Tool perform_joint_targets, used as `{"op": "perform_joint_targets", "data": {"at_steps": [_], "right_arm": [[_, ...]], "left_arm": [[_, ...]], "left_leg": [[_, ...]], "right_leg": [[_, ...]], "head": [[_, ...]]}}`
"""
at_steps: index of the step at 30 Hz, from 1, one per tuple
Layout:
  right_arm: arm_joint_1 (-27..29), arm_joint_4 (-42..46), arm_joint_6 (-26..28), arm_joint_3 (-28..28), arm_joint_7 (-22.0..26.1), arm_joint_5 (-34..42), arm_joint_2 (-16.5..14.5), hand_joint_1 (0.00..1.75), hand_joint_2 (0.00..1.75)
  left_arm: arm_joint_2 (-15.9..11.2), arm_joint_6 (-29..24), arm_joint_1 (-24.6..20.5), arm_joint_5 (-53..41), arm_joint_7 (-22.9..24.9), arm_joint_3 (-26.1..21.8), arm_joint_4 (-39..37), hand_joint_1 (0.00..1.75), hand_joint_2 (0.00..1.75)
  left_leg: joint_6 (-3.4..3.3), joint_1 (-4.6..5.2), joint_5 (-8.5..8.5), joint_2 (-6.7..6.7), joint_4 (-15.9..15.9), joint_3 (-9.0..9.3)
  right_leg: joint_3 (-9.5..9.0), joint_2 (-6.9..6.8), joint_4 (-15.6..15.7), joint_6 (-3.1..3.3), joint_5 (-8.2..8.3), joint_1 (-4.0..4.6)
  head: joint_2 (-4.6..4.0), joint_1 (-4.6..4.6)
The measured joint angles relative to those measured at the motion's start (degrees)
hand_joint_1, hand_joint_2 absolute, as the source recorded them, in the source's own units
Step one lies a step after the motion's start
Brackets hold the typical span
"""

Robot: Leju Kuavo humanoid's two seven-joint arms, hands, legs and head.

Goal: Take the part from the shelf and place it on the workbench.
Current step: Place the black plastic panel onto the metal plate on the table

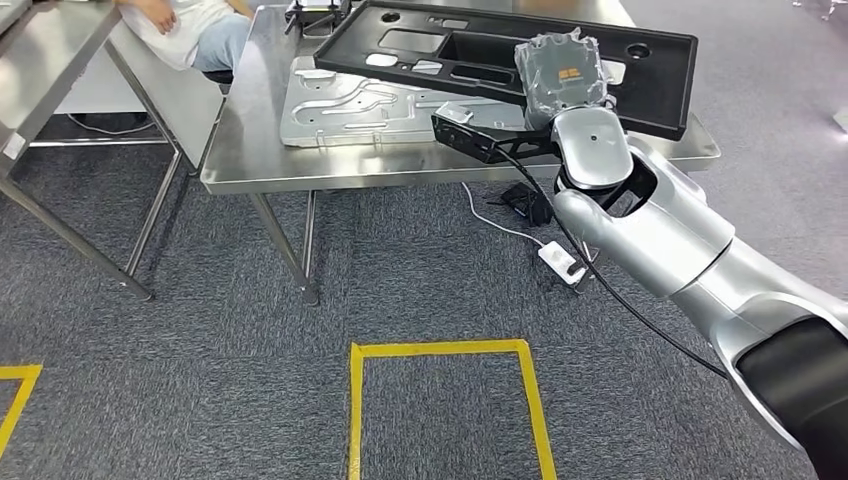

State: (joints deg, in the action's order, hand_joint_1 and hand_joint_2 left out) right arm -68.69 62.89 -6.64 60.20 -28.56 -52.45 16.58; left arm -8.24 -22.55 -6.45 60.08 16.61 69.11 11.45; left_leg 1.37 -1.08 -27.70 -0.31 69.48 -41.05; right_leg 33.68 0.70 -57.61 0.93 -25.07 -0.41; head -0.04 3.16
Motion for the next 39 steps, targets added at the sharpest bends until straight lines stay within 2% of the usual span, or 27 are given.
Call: {"op": "perform_joint_targets", "data": {"at_steps": [1,2,3,6,8,9,11,12,13,14,15,16,17,18,20,23,24,25,27,28,29,31,32,33,36,37,39], "right_arm": [[0.02,0.16,-0.01,-0.13,-0.24,0.08,0.24,1.75,1.75],[-0.04,0.34,-0.02,-0.28,-0.49,0.15,0.54,1.75,1.75],[-0.09,0.53,-0.02,-0.43,-0.71,0.2,0.87,1.75,1.75],[0.03,1.0,-0.02,-0.61,-0.87,0.28,1.85,1.75,1.75],[0.15,1.25,-0.01,-0.78,-0.89,0.28,2.39,1.75,1.75],[0.17,1.4,0.0,-0.9,-0.9,0.28,2.6,1.75,1.75],[0.32,1.64,0.0,-1.09,-0.9,0.28,2.93,1.75,1.75],[0.52,1.71,-0.01,-1.12,-0.9,0.28,3.09,1.75,1.75],[0.77,1.73,-0.04,-1.13,-0.89,0.28,3.24,1.75,1.75],[0.98,1.73,-0.08,-1.13,-0.86,0.28,3.33,1.75,1.75],[1.11,1.75,-0.11,-1.13,-0.83,0.26,3.4,1.75,1.75],[1.15,1.79,-0.14,-1.14,-0.79,0.23,3.42,1.75,1.75],[1.11,1.84,-0.15,-1.16,-0.75,0.19,3.42,1.75,1.75],[1.07,1.92,-0.17,-1.17,-0.7,0.14,3.4,1.75,1.75],[1.11,2.02,-0.22,-1.19,-0.63,0.06,3.39,1.75,1.75],[1.29,2.12,-0.24,-1.21,-0.48,0.0,3.38,1.75,1.75],[1.3,2.15,-0.22,-1.22,-0.43,-0.01,3.37,1.75,1.75],[1.34,2.18,-0.21,-1.23,-0.4,-0.02,3.36,1.75,1.75],[1.58,2.18,-0.19,-1.23,-0.33,-0.02,3.36,1.75,1.75],[1.71,2.18,-0.18,-1.23,-0.29,-0.02,3.36,1.75,1.75],[1.8,2.18,-0.18,-1.23,-0.26,-0.01,3.36,1.75,1.75],[1.84,2.18,-0.18,-1.23,-0.24,-0.01,3.36,1.75,1.75],[1.94,2.18,-0.17,-1.23,-0.21,0.01,3.36,1.75,1.75],[2.1,2.18,-0.16,-1.23,-0.15,0.04,3.35,1.75,1.75],[2.37,2.13,-0.02,-1.23,0.35,0.15,3.32,1.75,1.75],[2.39,2.1,0.03,-1.23,0.54,0.14,3.32,1.75,1.75],[2.58,2.04,0.07,-1.24,0.86,0.09,3.32,1.75,1.75]], "left_arm": [[0.0,-0.05,0.01,-0.04,0.01,-0.01,0.0,0.0,1.75],[0.0,-0.11,-0.01,-0.07,0.0,-0.01,0.0,0.0,1.75],[0.0,-0.15,-0.12,-0.09,-0.01,-0.02,0.0,0.0,1.75],[-0.01,-0.16,-0.4,-0.1,-0.02,-0.02,0.0,0.0,1.75],[-0.01,-0.16,-0.38,-0.11,-0.01,-0.01,0.0,0.0,1.75],[-0.02,-0.16,-0.39,-0.11,-0.01,0.0,0.0,0.0,1.75],[-0.05,-0.14,-0.43,-0.11,0.0,0.0,0.0,0.0,1.75],[-0.07,-0.1,-0.44,-0.11,0.0,0.0,0.0,0.0,1.75],[-0.08,-0.03,-0.44,-0.16,0.0,0.0,0.0,0.0,1.75],[-0.09,0.08,-0.42,-0.21,0.01,0.0,0.0,0.0,1.75],[-0.09,0.18,-0.4,-0.25,0.01,0.0,0.0,0.0,1.75],[-0.09,0.3,-0.38,-0.29,0.01,0.0,0.0,0.0,1.75],[-0.09,0.39,-0.42,-0.3,0.01,0.0,0.0,0.0,1.75],[-0.09,0.47,-0.46,-0.29,0.01,0.0,0.0,0.0,1.75],[-0.08,0.62,-0.56,-0.29,0.05,0.0,0.0,0.0,1.75],[0.0,0.7,-0.62,-0.26,0.27,0.0,0.0,0.0,1.75],[0.01,0.68,-0.64,-0.24,0.37,-0.01,0.0,0.0,1.75],[0.01,0.65,-0.64,-0.21,0.47,-0.01,0.0,0.0,1.75],[0.0,0.6,-0.61,-0.13,0.63,-0.02,0.0,0.0,1.75],[0.0,0.59,-0.59,-0.1,0.66,-0.02,0.0,0.0,1.75],[0.0,0.58,-0.57,-0.09,0.68,-0.02,0.0,0.0,1.75],[0.0,0.58,-0.56,-0.09,0.68,-0.02,0.0,0.0,1.75],[0.0,0.58,-0.53,-0.09,0.68,-0.02,0.0,0.0,1.75],[0.0,0.58,-0.49,-0.08,0.7,-0.02,0.0,0.0,1.75],[-0.1,0.67,-0.46,-0.08,0.57,-0.03,0.0,0.0,1.75],[-0.14,0.72,-0.53,-0.09,0.46,-0.04,0.0,0.0,1.75],[-0.11,0.8,-0.64,-0.09,0.33,-0.05,0.0,0.0,1.75]], "left_leg": [[0.05,-0.08,2.29,0.01,-3.87,1.41],[-0.04,-0.01,3.75,0.0,-7.38,2.86],[-0.32,0.1,4.35,0.0,-9.61,3.86],[-1.54,0.39,3.62,-0.03,-10.91,4.66],[-2.3,0.31,3.41,0.02,-11.41,5.37],[-2.69,0.28,3.28,0.07,-11.6,5.78],[-3.28,0.38,2.81,0.12,-11.62,6.29],[-3.41,0.42,2.54,0.07,-11.57,6.54],[-3.45,0.44,2.21,-0.01,-11.5,6.85],[-3.41,0.44,1.84,-0.1,-11.41,7.22],[-3.31,0.43,1.41,-0.19,-11.26,7.66],[-3.14,0.42,0.91,-0.24,-11.08,8.06],[-2.87,0.53,0.4,-0.29,-10.81,8.3],[-2.58,0.61,0.01,-0.34,-10.63,8.41],[-1.97,0.75,-0.41,-0.38,-10.63,8.48],[-1.08,0.67,-1.39,-0.22,-9.87,8.38],[-0.84,0.63,-2.36,-0.14,-7.85,7.45],[-0.64,0.58,-3.62,-0.06,-4.61,5.79],[-0.33,0.57,-5.84,-0.03,2.75,1.51],[-0.25,0.57,-6.37,-0.03,5.1,0.02],[-0.22,0.57,-6.52,-0.03,6.23,-0.77],[-0.22,0.57,-6.48,-0.03,6.46,-0.99],[-0.23,0.57,-6.15,-0.03,6.52,-1.25],[-0.29,0.57,-4.82,-0.03,5.48,-1.28],[-1.62,1.11,2.83,-0.01,-7.12,2.89],[-2.12,1.35,4.06,-0.01,-10.33,4.2],[-2.55,1.26,3.9,0.03,-11.14,4.64]], "right_leg": [[-0.37,0.11,-0.14,-0.27,-0.44,-0.08],[-0.6,0.17,-0.31,-0.6,-0.84,-0.05],[-0.7,0.21,-0.39,-0.95,-1.12,0.0],[-0.77,0.21,-0.3,-1.93,-1.59,0.01],[-0.08,0.04,-2.16,-2.44,-2.69,-0.12],[1.18,-0.06,-4.73,-2.64,-3.8,-0.16],[5.55,-0.19,-12.54,-2.91,-6.41,-0.18],[7.77,-0.2,-15.84,-3.02,-7.03,-0.19],[9.22,-0.2,-17.34,-3.07,-6.62,-0.23],[9.56,-0.22,-16.54,-3.05,-5.09,-0.27],[8.78,-0.24,-13.6,-2.97,-2.69,-0.3],[7.4,-0.29,-9.53,-2.83,-0.23,-0.32],[5.86,-0.33,-5.95,-2.66,1.44,-0.24],[4.76,-0.34,-3.46,-2.41,2.28,-0.16],[3.93,-0.25,-2.06,-1.81,1.97,0.1],[3.22,-0.15,-1.33,-0.78,1.6,-0.04],[2.8,-0.16,-1.08,-0.46,1.48,-0.14],[2.42,-0.17,-0.98,-0.17,1.26,-0.14],[1.82,-0.16,-0.99,0.2,0.74,-0.04],[1.64,-0.15,-1.01,0.27,0.55,0.0],[1.54,-0.14,-1.02,0.28,0.44,0.02],[1.5,-0.14,-1.02,0.29,0.4,0.03],[1.39,-0.11,-1.04,0.28,0.31,0.04],[1.1,-0.08,-1.09,0.27,0.06,0.07],[-0.47,0.0,-1.22,-0.28,-1.55,0.36],[-0.76,-0.01,-1.12,-0.57,-1.91,0.37],[-0.77,-0.06,-1.04,-1.11,-2.19,0.24]], "head": [[0.0,-0.02],[0.0,0.02],[0.0,0.02],[0.0,-0.06],[0.0,-0.16],[0.0,-0.19],[0.0,-0.21],[0.0,-0.22],[0.0,-0.22],[0.0,-0.23],[0.0,-0.24],[0.0,-0.25],[0.0,-0.24],[0.0,-0.23],[0.0,-0.18],[0.0,-0.14],[0.0,-0.11],[0.0,-0.09],[0.0,-0.09],[0.0,-0.1],[0.0,-0.12],[0.0,-0.12],[0.0,-0.1],[0.0,-0.09],[0.0,-0.18],[0.0,-0.24],[0.0,-0.24]]}}
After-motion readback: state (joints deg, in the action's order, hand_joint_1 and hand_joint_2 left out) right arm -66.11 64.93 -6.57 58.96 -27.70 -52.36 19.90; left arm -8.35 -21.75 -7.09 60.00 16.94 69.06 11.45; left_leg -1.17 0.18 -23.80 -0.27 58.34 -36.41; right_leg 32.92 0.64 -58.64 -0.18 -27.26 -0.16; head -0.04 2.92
